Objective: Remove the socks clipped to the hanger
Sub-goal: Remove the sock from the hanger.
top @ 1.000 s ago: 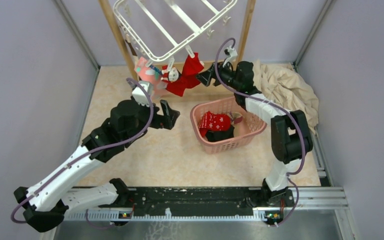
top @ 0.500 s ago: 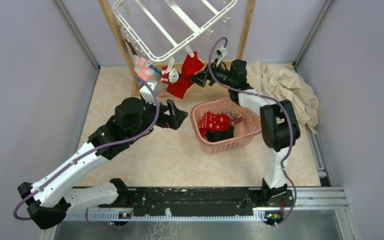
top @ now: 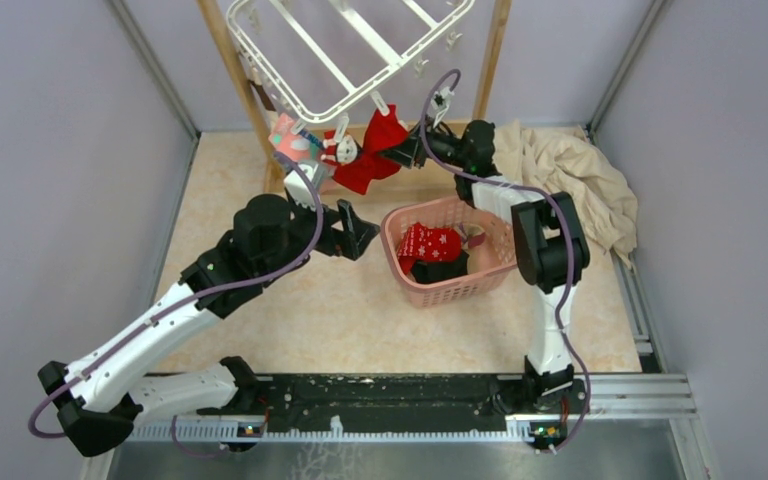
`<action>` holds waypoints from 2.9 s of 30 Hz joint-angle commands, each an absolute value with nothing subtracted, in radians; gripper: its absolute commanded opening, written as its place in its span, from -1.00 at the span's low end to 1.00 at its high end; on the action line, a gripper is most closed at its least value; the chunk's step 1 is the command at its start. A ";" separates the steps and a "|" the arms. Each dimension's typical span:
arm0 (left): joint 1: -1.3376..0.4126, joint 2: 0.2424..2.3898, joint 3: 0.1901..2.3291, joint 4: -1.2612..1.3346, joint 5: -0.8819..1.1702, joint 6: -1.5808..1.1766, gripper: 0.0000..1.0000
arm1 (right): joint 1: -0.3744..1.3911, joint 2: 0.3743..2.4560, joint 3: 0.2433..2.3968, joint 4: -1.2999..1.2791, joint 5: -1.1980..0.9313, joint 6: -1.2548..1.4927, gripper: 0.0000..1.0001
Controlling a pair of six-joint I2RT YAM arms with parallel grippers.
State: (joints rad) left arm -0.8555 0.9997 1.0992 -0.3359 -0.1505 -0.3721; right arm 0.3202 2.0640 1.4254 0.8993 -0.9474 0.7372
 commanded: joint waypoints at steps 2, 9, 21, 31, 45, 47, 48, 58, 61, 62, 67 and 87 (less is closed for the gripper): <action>-0.851 0.995 1.087 -0.306 -0.134 -0.369 0.98 | 0.310 2.028 1.375 1.126 -1.007 0.863 -0.45; -0.851 0.993 1.069 -0.286 -0.130 -0.373 0.98 | 0.305 1.902 1.245 1.157 -1.003 0.916 -0.80; -0.851 1.000 1.025 -0.199 -0.127 -0.326 0.98 | 0.301 1.667 1.112 1.063 -1.012 0.938 -0.83; -0.850 0.952 0.904 0.030 -0.021 -0.302 0.98 | 0.301 1.609 1.059 1.248 -1.057 1.170 -0.83; -0.826 0.967 0.846 0.166 0.038 -0.332 0.98 | 0.304 1.609 0.930 1.574 -1.059 1.425 -0.83; -0.819 0.964 0.824 0.195 0.041 -0.347 0.98 | 0.309 1.608 0.925 1.594 -1.057 1.442 -0.83; -0.811 0.965 0.812 0.218 0.049 -0.360 0.98 | 0.312 1.607 0.921 1.601 -1.055 1.448 -0.83; -0.712 1.017 0.716 0.457 0.221 -0.589 0.98 | 0.344 1.605 0.905 1.610 -1.046 1.448 -0.83; -0.675 1.039 0.688 0.556 0.285 -0.667 0.97 | 0.351 1.606 0.905 1.604 -1.043 1.441 -0.83; -0.667 1.049 0.682 0.580 0.308 -0.688 0.97 | 0.354 1.608 0.905 1.602 -1.042 1.438 -0.83; -0.646 1.065 0.651 0.687 0.373 -0.774 0.97 | 0.366 1.616 0.907 1.601 -1.036 1.432 -0.83; -0.622 1.131 0.584 0.920 0.439 -0.906 0.32 | 0.403 1.628 0.905 1.585 -1.030 1.410 -0.84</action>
State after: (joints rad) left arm -0.6300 1.1320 0.5827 0.8581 0.4210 -0.9051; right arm 0.3855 1.6485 0.9028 1.5265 -1.0447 1.4384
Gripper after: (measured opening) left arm 0.703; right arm 0.085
